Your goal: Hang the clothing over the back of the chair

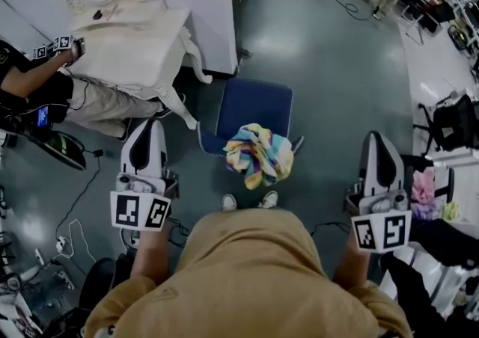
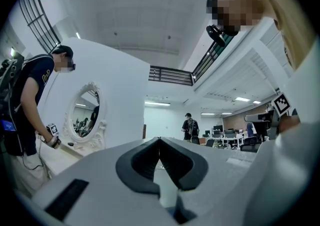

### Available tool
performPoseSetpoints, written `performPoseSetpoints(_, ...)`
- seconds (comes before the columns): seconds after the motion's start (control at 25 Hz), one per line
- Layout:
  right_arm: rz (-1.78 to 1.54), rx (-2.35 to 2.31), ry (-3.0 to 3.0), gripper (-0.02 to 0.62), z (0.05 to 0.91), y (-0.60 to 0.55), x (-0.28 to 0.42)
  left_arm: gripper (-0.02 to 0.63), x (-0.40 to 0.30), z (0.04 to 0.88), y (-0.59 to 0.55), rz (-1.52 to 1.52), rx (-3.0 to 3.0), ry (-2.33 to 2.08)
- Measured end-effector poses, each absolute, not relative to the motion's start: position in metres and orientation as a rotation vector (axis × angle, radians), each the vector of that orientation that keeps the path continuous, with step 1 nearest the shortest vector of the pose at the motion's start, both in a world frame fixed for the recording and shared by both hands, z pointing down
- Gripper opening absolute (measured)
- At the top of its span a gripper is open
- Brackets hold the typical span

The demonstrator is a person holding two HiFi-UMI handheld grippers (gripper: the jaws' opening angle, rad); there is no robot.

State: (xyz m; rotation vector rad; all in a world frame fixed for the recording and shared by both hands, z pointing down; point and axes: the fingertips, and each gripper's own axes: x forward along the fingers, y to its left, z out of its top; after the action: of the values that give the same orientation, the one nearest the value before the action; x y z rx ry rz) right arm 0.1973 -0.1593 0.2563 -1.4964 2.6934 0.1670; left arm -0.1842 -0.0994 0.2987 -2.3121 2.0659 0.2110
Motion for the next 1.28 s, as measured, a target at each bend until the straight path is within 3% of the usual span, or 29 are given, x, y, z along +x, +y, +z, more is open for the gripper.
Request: performPoseSetpoints(1.28, 0.100, -1.387, 2.833, 0.003, 0.289, -0.178, 0.158, 0.005, -0.192, 0.308, -0.074, 0.165, -2.257, 2.160)
